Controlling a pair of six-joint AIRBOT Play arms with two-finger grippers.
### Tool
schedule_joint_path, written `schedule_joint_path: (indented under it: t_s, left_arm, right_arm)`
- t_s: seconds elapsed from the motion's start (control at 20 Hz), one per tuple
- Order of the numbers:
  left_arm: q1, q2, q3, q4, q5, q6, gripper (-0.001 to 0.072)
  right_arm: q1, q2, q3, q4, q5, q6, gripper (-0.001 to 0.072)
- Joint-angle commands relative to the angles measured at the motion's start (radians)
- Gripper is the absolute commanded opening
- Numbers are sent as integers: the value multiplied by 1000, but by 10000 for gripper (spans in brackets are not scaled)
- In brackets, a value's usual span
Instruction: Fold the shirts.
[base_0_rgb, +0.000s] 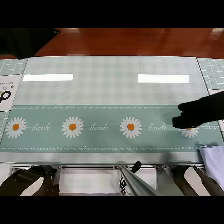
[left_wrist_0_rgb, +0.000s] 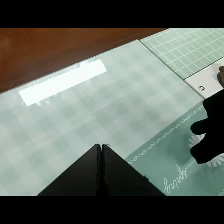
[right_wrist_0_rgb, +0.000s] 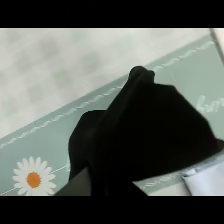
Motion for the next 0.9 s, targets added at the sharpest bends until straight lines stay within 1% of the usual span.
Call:
schedule_joint_path:
  t_s: [0.0, 0.15, 0.35, 0.45, 0.5, 0.55, 0.65, 0.7, 0.8, 0.85]
  left_arm:
    - [-8, -1, 0, 1, 34, 36, 25]
    - [-8, -4, 0, 0, 73, 38, 24]
    - [-8, -25, 0, 1, 87, 39, 24]
    - [-8, -42, 0, 1, 91, 68, 24]
    - [-8, -53, 0, 1, 95, 72, 24]
    - [-8, -63, 0, 1, 98, 74, 25]
    - [-8, -89, 0, 1, 98, 87, 24]
    - [-4, -100, 0, 2, 97, 90, 24]
    - [7, -116, 0, 18, 100, 137, 25]
    - [22, -120, 0, 37, 114, 140, 25]
  right_arm:
    - [-29, 17, 1, -122, 26, 22, 31]
    - [-29, 39, -34, -232, 26, 23, 31]
    - [-29, 113, -178, -389, 27, 1, 31]
    - [-29, 165, -274, -602, 27, -57, 31]
    - [-38, 188, -312, -681, 25, -63, 31]
    - [-58, 204, -346, -724, 24, -62, 31]
    - [-118, 213, -406, -729, 24, -71, 31]
    - [-143, 213, -433, -729, 24, -95, 31]
    - [-182, 213, -488, -736, 24, -153, 32]
    - [-201, 213, -523, -766, 24, -159, 32]
